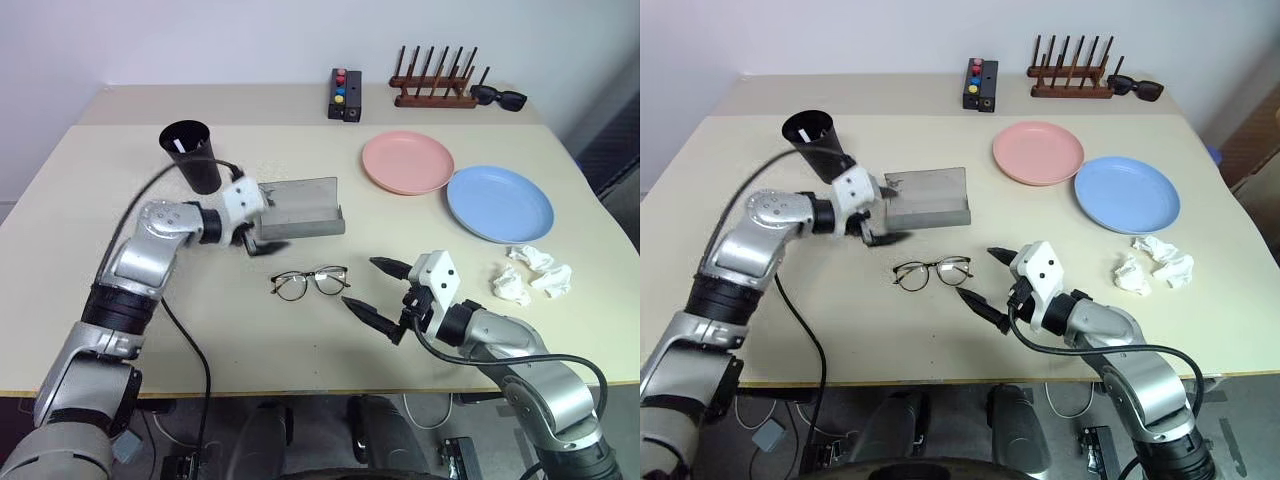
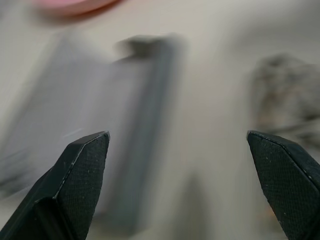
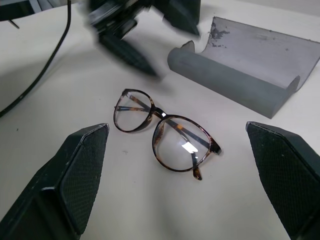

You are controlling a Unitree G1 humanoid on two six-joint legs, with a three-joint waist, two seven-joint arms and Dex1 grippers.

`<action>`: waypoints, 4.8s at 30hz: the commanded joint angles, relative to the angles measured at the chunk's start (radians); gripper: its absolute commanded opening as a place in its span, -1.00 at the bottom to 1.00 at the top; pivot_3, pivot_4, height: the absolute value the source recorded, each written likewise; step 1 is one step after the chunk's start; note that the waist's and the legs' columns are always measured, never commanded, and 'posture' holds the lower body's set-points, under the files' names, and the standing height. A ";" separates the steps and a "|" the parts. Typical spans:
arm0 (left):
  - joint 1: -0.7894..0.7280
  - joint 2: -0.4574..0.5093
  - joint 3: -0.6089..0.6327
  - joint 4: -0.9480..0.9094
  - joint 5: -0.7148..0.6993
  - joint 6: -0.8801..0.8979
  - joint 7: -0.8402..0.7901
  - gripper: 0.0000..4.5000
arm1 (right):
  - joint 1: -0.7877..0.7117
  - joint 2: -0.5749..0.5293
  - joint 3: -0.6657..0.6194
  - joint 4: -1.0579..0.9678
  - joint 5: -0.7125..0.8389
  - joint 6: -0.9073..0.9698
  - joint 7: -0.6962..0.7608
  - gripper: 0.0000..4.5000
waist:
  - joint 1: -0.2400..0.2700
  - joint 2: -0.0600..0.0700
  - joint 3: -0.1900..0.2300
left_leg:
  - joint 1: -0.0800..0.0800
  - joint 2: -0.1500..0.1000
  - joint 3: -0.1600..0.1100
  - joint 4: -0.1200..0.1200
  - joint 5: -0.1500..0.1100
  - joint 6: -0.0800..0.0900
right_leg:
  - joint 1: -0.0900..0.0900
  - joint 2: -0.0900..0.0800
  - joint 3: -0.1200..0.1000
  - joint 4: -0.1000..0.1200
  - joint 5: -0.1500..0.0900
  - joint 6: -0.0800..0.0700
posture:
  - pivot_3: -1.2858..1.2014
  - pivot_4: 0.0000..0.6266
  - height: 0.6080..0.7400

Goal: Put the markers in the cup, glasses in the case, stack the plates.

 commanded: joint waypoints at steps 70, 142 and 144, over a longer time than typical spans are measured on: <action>0.106 0.142 -0.004 -0.251 0.014 0.137 -0.273 0.36 | -0.027 -0.017 -0.006 -0.044 -0.022 0.013 0.031 1.00 | -0.002 0.000 0.000 | -0.001 0.001 0.000 0.000 0.000 0.001 | 0.000 0.000 0.000 0.000 0.000 0.000 | 0.03 -0.52 0.92; -0.013 0.092 0.008 -0.427 -0.152 0.400 -0.158 -0.97 | 0.001 -0.005 0.001 -0.026 -0.040 -0.016 0.012 1.00 | -0.001 0.001 0.000 | 0.000 0.000 0.000 0.000 0.000 0.001 | 0.000 0.000 0.000 0.000 -0.001 0.000 | 0.03 -0.52 0.92; -0.045 0.107 0.008 -0.372 -0.123 0.360 -0.157 -0.97 | -0.002 -0.005 0.004 -0.023 -0.040 -0.018 0.015 1.00 | -0.001 0.001 0.000 | 0.000 0.000 0.000 0.000 0.000 0.001 | 0.000 0.000 0.000 -0.001 -0.001 0.000 | 0.03 -0.52 0.92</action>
